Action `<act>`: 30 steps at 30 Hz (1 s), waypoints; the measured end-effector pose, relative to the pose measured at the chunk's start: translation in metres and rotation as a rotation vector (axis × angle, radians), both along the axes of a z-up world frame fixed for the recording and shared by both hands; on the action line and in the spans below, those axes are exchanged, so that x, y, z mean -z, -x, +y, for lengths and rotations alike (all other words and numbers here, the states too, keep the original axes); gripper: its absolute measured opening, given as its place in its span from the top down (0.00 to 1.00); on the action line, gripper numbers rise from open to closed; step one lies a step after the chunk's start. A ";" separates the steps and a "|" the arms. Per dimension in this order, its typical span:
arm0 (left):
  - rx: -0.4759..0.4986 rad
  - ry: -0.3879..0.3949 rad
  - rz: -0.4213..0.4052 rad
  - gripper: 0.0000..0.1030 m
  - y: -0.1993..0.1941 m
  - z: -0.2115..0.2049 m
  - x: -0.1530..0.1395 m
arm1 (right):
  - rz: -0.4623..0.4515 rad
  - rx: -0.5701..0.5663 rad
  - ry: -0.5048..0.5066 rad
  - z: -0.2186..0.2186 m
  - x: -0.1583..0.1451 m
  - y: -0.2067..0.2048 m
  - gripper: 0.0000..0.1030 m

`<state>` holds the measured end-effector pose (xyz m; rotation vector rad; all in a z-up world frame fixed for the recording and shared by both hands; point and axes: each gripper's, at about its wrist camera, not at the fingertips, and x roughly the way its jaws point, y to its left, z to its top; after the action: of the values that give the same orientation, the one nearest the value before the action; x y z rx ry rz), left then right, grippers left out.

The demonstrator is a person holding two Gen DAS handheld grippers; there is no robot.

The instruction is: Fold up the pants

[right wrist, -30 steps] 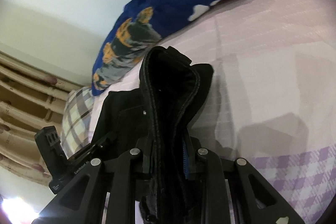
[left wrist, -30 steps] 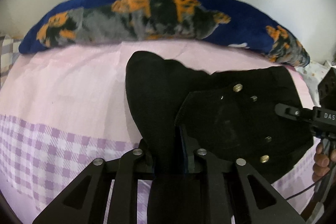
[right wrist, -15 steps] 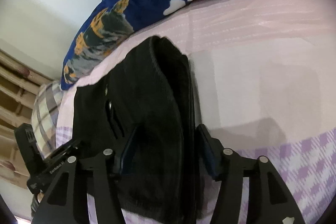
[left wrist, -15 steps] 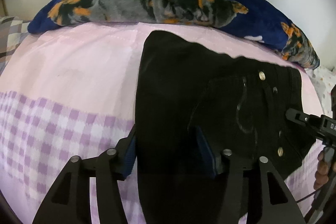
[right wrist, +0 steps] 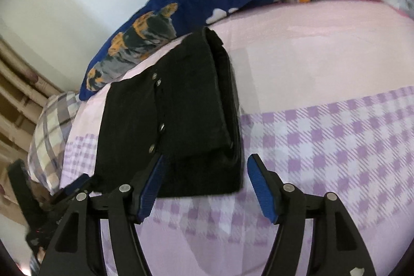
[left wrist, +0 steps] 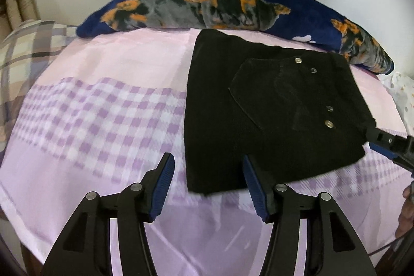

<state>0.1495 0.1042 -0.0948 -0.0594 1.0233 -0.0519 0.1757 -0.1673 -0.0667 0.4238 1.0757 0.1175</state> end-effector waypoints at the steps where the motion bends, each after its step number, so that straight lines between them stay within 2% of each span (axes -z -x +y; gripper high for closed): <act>1: -0.002 -0.004 -0.003 0.46 0.004 -0.001 -0.002 | -0.011 0.001 0.011 0.003 -0.004 0.008 0.39; 5: -0.004 -0.022 -0.021 0.46 0.030 -0.010 -0.011 | -0.049 0.008 0.026 0.011 -0.016 0.031 0.34; 12: 0.010 -0.029 -0.064 0.45 0.066 -0.024 -0.026 | -0.140 -0.015 0.181 0.033 -0.041 0.070 0.25; 15: -0.001 -0.038 -0.081 0.39 0.077 -0.028 -0.032 | -0.162 -0.024 0.208 0.039 -0.048 0.082 0.21; 22: -0.020 -0.052 -0.097 0.38 0.092 -0.031 -0.037 | -0.187 -0.038 0.296 0.056 -0.050 0.103 0.13; 30: -0.036 -0.070 -0.103 0.38 0.098 -0.034 -0.037 | -0.218 -0.049 0.312 0.061 -0.052 0.107 0.11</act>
<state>0.0520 0.0704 -0.0574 -0.0111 0.9199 0.0140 0.0691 -0.1058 -0.0151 0.1000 0.8706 0.0365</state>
